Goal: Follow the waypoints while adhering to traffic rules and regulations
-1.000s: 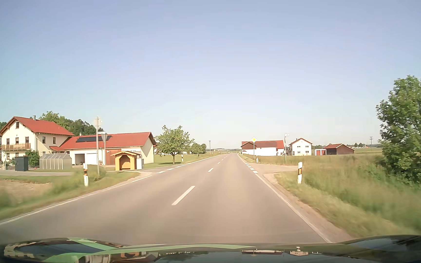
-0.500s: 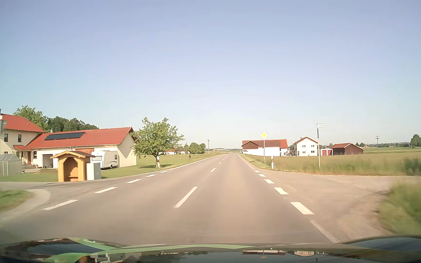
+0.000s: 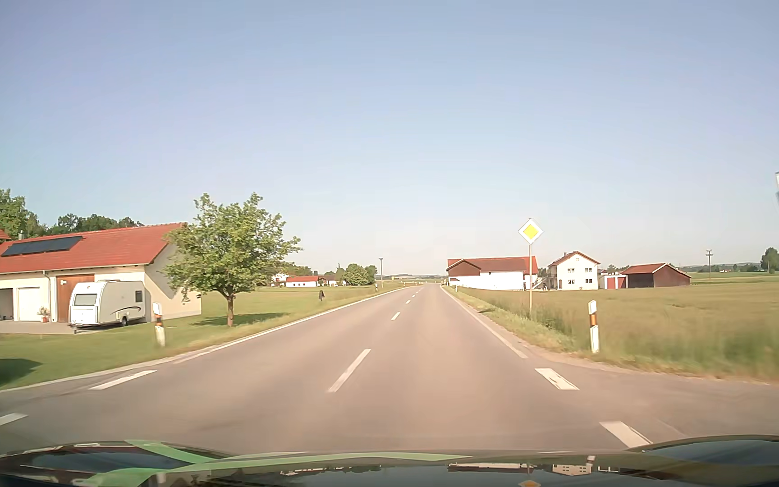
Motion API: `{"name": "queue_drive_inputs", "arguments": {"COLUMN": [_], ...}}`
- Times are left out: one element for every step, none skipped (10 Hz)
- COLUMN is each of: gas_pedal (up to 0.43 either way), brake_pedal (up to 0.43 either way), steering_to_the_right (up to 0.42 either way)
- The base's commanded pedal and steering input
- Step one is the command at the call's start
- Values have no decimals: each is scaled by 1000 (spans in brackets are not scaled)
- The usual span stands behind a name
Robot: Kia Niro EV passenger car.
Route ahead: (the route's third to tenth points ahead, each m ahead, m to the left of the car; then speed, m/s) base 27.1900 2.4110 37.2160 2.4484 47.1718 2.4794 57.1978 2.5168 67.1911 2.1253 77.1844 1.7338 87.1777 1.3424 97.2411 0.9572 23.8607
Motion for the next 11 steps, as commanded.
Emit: {"name": "queue_drive_inputs", "arguments": {"gas_pedal": [138,138,138,138,138,138,138,138,150,150,150], "brake_pedal": [0,0,0,0,0,0,0,0,0,0,0], "steering_to_the_right": [3,3,3,3,1,0,0,-1,-1,-1,-1]}}
